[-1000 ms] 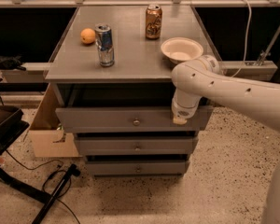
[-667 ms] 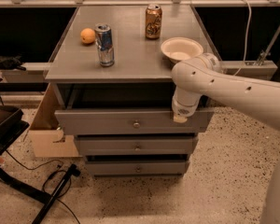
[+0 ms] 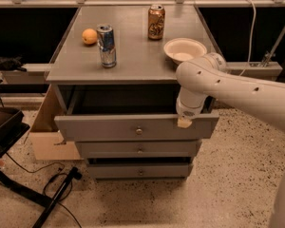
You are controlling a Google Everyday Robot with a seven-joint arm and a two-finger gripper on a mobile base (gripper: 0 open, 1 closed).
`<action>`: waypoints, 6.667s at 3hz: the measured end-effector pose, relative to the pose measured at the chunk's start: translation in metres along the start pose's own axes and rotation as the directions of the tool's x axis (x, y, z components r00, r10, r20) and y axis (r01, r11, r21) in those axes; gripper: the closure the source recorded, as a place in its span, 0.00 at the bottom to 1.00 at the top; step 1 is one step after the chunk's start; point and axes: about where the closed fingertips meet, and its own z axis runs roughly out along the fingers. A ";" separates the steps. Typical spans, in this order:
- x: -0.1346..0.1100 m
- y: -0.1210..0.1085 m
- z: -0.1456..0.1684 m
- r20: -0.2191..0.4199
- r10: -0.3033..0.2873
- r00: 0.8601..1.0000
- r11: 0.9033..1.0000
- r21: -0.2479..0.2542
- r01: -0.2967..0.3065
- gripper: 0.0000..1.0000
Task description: Open top drawer
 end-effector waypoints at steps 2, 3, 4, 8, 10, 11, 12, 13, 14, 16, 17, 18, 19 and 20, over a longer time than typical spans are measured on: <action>0.004 0.022 -0.011 0.006 -0.026 1.000 0.998 -0.050 0.027 1.00; 0.007 0.037 -0.015 0.010 -0.042 0.999 0.996 -0.082 0.043 1.00; 0.012 0.049 -0.013 0.010 -0.038 0.999 0.992 -0.120 0.039 1.00; 0.022 0.094 -0.014 0.026 -0.070 0.997 0.966 -0.246 0.074 1.00; 0.034 0.119 -0.013 0.029 -0.071 0.997 0.944 -0.321 0.077 1.00; 0.034 0.120 -0.015 0.029 -0.071 0.997 0.943 -0.324 0.076 1.00; 0.042 0.135 -0.015 0.028 -0.062 0.998 0.927 -0.369 0.068 1.00; 0.048 0.149 -0.015 0.026 -0.054 0.998 0.910 -0.409 0.060 1.00; 0.052 0.162 -0.016 0.032 -0.058 0.998 0.893 -0.445 0.066 1.00; 0.060 0.184 -0.018 0.036 -0.053 0.998 0.860 -0.505 0.064 1.00; 0.065 0.194 -0.019 0.035 -0.047 0.998 0.844 -0.534 0.058 1.00; 0.064 0.195 -0.019 0.035 -0.047 0.998 0.844 -0.534 0.058 1.00; 0.071 0.212 -0.019 0.039 -0.041 0.998 0.814 -0.578 0.056 1.00; 0.069 0.211 -0.020 0.039 -0.041 0.998 0.814 -0.578 0.057 1.00</action>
Offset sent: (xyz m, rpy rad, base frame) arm -0.3810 -0.0848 -0.0465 0.1670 0.9615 -0.0363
